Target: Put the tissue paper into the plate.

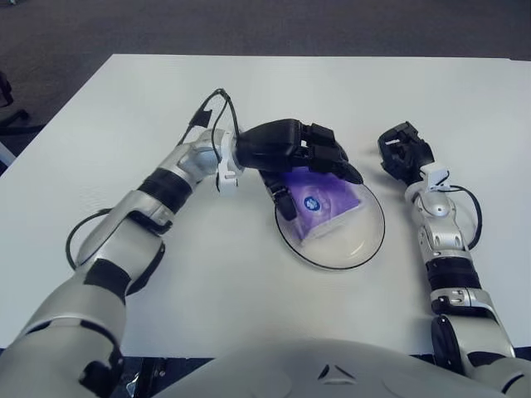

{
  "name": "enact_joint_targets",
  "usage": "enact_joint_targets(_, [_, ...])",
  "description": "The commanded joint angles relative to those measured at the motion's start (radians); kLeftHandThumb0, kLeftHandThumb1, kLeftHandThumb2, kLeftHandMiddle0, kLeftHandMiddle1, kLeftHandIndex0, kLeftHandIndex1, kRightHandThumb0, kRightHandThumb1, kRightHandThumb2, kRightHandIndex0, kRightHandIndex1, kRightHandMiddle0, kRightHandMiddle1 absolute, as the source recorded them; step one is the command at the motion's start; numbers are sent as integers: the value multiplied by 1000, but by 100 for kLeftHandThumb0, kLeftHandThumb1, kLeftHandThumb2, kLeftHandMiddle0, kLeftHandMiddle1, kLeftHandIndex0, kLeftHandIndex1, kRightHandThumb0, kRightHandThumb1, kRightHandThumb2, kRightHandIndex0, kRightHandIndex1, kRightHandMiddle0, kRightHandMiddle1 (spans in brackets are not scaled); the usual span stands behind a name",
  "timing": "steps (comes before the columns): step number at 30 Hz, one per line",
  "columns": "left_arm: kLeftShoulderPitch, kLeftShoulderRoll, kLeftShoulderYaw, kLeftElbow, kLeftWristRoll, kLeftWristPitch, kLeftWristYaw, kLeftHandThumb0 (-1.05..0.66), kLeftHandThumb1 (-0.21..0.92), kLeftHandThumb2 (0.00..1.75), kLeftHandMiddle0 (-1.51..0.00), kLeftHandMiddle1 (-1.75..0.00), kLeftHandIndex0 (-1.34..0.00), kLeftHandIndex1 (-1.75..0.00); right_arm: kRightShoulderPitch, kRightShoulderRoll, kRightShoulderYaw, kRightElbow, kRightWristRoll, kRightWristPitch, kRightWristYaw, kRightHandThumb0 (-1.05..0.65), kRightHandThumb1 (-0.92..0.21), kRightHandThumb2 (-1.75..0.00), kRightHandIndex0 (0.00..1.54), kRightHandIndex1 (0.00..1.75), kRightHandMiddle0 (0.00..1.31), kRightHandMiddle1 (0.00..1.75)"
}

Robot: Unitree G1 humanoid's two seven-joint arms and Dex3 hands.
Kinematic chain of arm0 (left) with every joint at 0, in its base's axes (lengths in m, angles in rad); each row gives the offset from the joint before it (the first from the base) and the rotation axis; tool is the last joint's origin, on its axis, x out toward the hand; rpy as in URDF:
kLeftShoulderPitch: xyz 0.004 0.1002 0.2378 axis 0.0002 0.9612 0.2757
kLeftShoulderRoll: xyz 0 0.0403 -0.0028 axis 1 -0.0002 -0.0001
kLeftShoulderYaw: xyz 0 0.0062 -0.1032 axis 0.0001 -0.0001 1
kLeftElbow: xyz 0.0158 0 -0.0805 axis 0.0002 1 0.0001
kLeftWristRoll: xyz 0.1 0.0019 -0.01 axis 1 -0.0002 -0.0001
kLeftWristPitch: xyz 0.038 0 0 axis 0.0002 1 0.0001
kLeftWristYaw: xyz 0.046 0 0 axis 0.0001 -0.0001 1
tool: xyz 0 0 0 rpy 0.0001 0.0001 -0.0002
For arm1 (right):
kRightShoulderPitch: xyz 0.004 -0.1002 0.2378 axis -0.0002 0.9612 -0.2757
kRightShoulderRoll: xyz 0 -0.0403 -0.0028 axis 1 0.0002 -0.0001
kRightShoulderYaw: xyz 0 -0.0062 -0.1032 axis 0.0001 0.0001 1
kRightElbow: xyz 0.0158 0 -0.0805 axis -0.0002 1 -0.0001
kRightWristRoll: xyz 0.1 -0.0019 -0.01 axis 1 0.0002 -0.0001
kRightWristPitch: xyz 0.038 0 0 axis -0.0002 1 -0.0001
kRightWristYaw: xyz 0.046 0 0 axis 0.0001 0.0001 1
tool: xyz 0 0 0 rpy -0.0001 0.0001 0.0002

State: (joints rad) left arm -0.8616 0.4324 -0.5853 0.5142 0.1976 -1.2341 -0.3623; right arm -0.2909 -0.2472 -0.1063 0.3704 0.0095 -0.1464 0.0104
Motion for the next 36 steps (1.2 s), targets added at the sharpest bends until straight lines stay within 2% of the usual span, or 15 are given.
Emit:
enact_joint_targets(1, [-28, 3, 20, -40, 25, 17, -49, -70, 92, 49, -71, -10, -40, -5, 107, 44, 18, 79, -10, 61, -3, -37, -84, -56, 65, 172, 32, 168])
enact_joint_targets(6, [-15, -3, 33, -56, 13, 36, -81, -77, 92, 67, -68, -6, -39, -3, 107, 43, 20, 77, -13, 65, -5, -37, -83, -57, 65, 173, 32, 168])
enact_joint_targets(13, [-1, -6, 46, -76, -19, 70, -125, -82, 92, 77, -46, 0, -35, -1, 103, 33, 29, 82, -28, 70, -10, -37, -83, -57, 65, 173, 32, 168])
enact_joint_targets(17, [16, -2, 55, -102, -59, 103, -151, -84, 92, 80, -40, 0, -33, 0, 95, 25, 32, 100, -36, 64, -9, -37, -83, -57, 65, 173, 33, 167])
enact_joint_targets(26, [69, -45, 113, -128, -67, 117, -129, -89, 92, 85, -37, 0, -30, 0, 81, 20, 35, 153, -50, 10, -13, -37, -82, -58, 64, 172, 33, 167])
enact_joint_targets(36, [107, -82, 182, -123, -28, 105, -100, -93, 92, 88, -35, 0, -28, 0, 68, 12, 35, 222, -45, -63, 1, -38, -77, -68, 66, 174, 33, 170])
